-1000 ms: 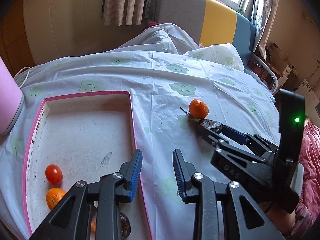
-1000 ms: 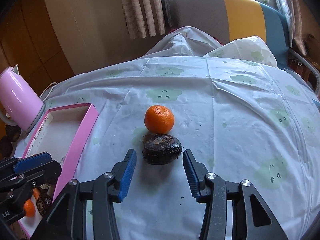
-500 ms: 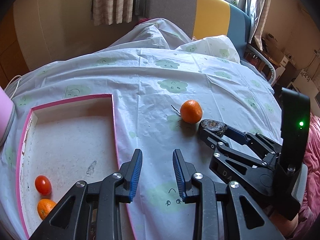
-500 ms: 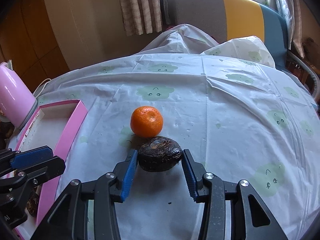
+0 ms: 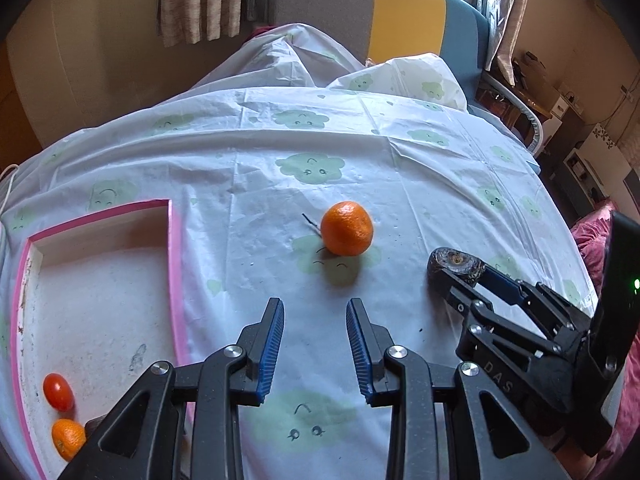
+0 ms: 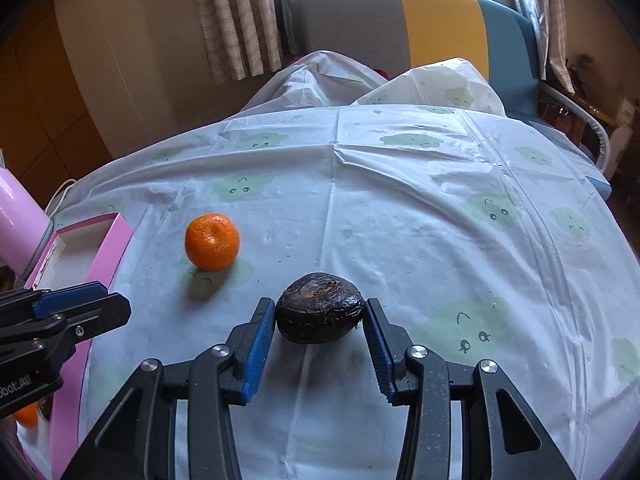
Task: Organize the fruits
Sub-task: 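Grasp the last mandarin with the left gripper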
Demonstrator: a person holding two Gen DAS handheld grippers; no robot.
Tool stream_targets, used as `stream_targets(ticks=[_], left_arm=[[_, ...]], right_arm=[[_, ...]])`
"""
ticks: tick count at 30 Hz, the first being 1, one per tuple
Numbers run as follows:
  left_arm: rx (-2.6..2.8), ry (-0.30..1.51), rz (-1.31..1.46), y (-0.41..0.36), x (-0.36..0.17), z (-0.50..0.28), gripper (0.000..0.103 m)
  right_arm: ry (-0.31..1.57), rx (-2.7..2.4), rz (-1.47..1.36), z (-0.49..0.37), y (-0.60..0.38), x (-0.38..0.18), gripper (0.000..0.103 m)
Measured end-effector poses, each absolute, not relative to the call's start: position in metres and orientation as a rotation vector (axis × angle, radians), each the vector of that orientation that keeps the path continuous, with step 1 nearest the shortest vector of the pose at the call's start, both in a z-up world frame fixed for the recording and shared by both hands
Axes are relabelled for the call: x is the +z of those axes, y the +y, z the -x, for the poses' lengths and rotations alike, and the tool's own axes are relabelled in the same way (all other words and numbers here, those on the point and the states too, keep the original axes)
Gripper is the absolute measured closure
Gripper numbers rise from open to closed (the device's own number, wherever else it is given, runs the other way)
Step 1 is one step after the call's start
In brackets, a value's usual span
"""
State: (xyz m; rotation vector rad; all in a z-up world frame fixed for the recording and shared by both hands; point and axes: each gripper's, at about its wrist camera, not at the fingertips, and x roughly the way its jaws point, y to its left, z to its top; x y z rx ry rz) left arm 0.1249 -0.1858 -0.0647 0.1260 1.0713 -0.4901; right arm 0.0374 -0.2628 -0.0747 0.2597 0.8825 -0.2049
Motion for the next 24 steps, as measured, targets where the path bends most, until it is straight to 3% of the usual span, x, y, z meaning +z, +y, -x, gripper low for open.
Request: stream_targets(ticks=[12,24], left_arm=[[-0.538,1.112,-0.05,-0.211,-0.07,-0.149,0.06],[-0.536,1.114,-0.055,-0.229,-0.077,-0.163,0.058]], right_arm=[[0.866,-0.208,-0.268,-0.032,-0.268,-0.077,0.057],[0.85,-0.201,-0.279,-0.032,-0.268,-0.08,0.057]])
